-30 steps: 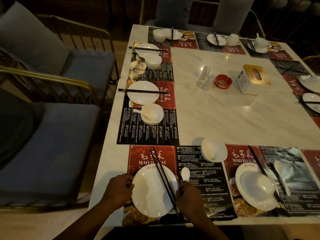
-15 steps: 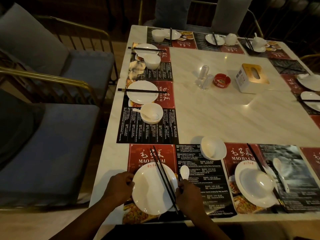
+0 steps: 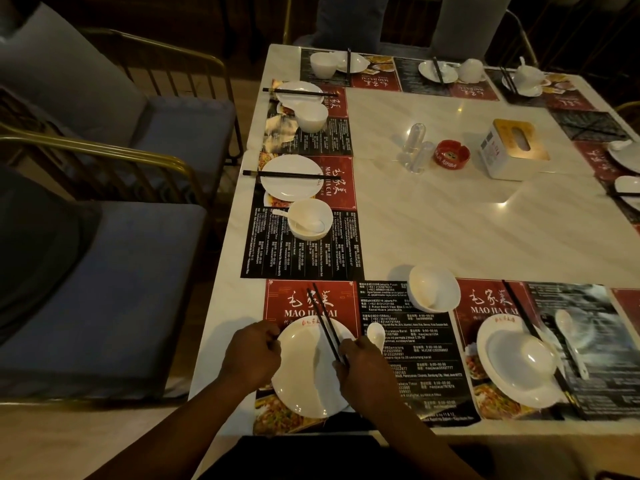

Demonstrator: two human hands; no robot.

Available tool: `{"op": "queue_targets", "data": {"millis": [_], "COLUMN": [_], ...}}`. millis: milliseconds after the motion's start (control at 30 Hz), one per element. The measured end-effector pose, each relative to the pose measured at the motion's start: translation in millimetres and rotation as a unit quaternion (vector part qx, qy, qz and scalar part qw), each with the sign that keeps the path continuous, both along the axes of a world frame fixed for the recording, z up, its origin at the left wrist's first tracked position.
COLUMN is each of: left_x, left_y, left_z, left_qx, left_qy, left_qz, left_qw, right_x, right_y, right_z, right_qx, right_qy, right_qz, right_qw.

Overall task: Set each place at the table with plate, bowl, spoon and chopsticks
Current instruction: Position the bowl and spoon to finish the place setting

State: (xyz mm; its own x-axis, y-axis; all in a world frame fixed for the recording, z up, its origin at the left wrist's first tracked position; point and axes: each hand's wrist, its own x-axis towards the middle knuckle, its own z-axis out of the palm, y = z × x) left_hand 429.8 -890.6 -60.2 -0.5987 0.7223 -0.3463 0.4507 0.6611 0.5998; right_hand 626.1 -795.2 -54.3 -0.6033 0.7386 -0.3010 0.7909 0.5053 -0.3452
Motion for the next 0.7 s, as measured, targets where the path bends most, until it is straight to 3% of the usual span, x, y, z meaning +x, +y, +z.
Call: {"op": "queue_targets", "data": {"millis": [233,467,700], "left_x": [5.9,15.0,-2.3], "left_y": [9.9,24.1,20.8], "left_z": [-1.1,-6.5,-8.6], "left_qx": [-0.012,-0.030,-0.032], "left_qy": [-0.020,-0.049,-0.022], "left_qz": [0.004,0.005,0.007], "left_qw": [1.000,0.998,0.999], "right_x": [-4.9,-18.8,-31.8], "right_y": [-3.7,-21.4,-32.8], "right_z": [0.5,-9.6,-15.7], "right_qx": [0.031,0.024,0.007], "right_qy": [-0.062,-0.038,-0.022], "right_qz": [0.032,-0.030,-0.068], "right_qw": [0.997,0.999,0.997]}}
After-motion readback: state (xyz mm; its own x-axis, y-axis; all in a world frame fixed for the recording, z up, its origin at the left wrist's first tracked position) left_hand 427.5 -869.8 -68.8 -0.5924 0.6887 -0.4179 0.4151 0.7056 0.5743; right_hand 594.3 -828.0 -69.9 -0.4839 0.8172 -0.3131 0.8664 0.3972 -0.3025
